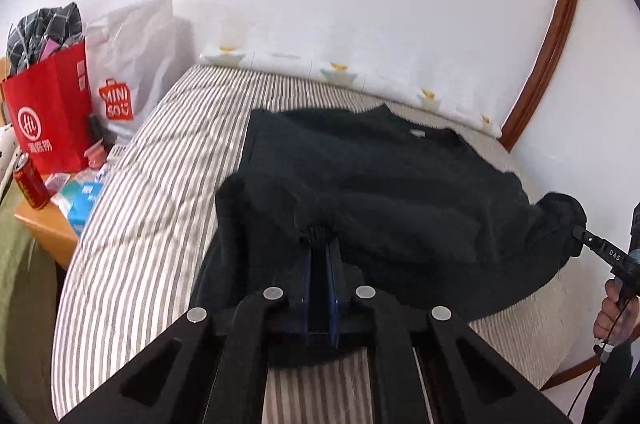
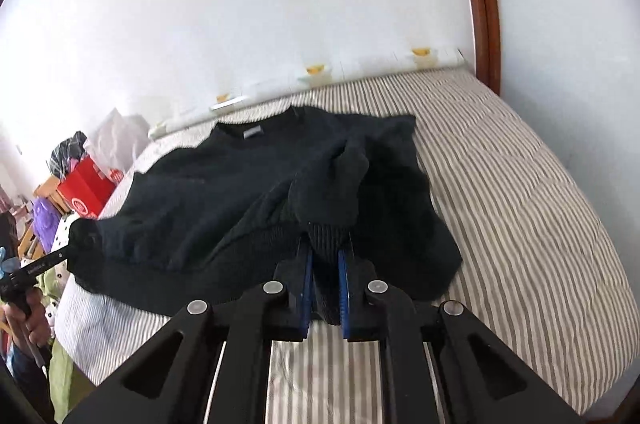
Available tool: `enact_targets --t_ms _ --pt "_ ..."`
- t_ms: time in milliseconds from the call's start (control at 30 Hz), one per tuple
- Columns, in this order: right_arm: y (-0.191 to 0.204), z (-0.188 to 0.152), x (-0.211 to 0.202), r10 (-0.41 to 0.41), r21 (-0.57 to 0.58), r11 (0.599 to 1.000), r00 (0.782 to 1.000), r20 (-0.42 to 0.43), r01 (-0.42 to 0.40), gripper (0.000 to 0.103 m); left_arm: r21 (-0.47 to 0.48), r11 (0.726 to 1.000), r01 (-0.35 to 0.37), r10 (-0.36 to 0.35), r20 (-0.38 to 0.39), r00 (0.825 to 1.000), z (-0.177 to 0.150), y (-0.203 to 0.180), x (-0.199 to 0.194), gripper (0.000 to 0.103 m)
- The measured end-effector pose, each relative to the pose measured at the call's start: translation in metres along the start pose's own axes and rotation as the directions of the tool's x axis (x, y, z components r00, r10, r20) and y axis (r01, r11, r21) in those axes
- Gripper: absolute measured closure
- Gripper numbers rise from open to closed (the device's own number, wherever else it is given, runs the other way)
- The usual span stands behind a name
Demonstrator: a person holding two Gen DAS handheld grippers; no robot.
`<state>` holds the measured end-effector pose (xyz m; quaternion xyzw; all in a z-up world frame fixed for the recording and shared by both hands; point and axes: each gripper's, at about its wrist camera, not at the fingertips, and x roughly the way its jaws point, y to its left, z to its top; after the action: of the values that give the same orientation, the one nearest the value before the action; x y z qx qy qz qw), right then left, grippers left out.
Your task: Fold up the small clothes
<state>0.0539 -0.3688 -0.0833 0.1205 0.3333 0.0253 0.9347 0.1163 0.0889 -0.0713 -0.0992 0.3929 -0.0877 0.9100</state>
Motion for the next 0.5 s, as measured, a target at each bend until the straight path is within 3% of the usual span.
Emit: enact_targets --t_ms 267,500 --pt "-0.006 0.048 0.035 0.027 0.075 0.997 0.999 0.040 -0.030 0.092 -0.032 0.999 -0.016 0.017 0.020 1.000 0.045 0.002 0.027 0.096" --pt "-0.020 0.076 0.080 0.027 0.133 0.991 0.999 0.025 -0.030 0.092 -0.041 0.999 -0.032 0.031 -0.012 0.999 0.070 0.004 0.068 0.096"
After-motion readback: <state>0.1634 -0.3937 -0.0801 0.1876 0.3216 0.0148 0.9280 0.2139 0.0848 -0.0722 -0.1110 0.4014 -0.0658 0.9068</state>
